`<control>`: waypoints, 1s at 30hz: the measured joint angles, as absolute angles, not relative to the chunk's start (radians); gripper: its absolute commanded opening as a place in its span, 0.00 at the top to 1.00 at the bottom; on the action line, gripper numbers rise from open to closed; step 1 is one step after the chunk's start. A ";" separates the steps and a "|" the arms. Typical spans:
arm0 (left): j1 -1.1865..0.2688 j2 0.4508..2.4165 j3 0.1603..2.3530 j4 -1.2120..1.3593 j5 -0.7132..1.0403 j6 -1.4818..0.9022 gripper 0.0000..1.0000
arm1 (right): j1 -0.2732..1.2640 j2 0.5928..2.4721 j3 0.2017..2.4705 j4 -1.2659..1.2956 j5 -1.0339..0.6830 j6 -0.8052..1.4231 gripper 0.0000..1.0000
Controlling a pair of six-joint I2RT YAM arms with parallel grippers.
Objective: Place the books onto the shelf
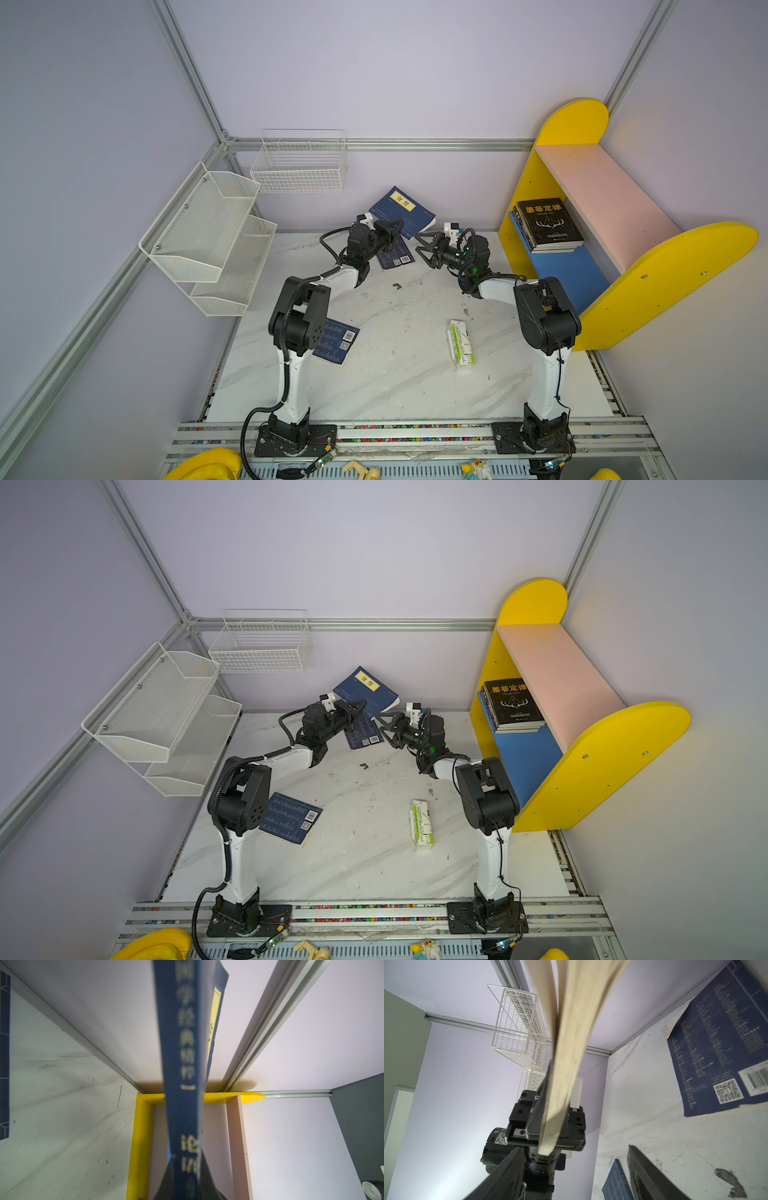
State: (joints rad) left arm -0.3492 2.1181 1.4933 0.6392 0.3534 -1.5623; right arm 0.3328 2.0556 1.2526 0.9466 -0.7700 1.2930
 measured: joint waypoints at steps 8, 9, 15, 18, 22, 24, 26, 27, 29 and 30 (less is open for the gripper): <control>-0.366 2.133 1.494 0.619 0.351 -1.561 1.00 | 0.336 2.077 1.313 0.952 -0.737 1.313 0.30; -0.369 2.133 1.494 0.619 0.350 -1.561 1.00 | 0.336 2.082 1.325 0.953 -0.735 1.317 0.32; -0.383 2.134 1.494 0.634 0.348 -1.561 1.00 | 0.356 2.103 1.352 0.937 -0.717 1.327 0.60; -0.388 2.146 1.495 0.667 0.345 -1.561 1.00 | 0.366 2.114 1.352 0.943 -0.694 1.353 0.71; -0.392 2.179 1.505 0.699 0.338 -1.569 1.00 | 0.370 2.132 1.352 0.949 -0.662 1.383 0.76; -0.396 2.191 1.507 0.702 0.328 -1.571 1.00 | 0.370 2.140 1.353 0.947 -0.654 1.391 0.73; -0.400 2.197 1.507 0.701 0.316 -1.571 1.00 | 0.370 2.144 1.353 0.941 -0.646 1.398 0.75; -0.401 2.197 1.507 0.701 0.312 -1.571 1.00 | 0.370 2.144 1.352 0.938 -0.642 1.399 0.79; -0.403 2.197 1.507 0.702 0.305 -1.565 1.00 | 0.370 2.143 1.345 0.937 -0.625 1.404 0.86; -0.405 2.197 1.507 0.698 0.304 -1.560 1.00 | 0.370 2.140 1.338 0.937 -0.617 1.405 0.88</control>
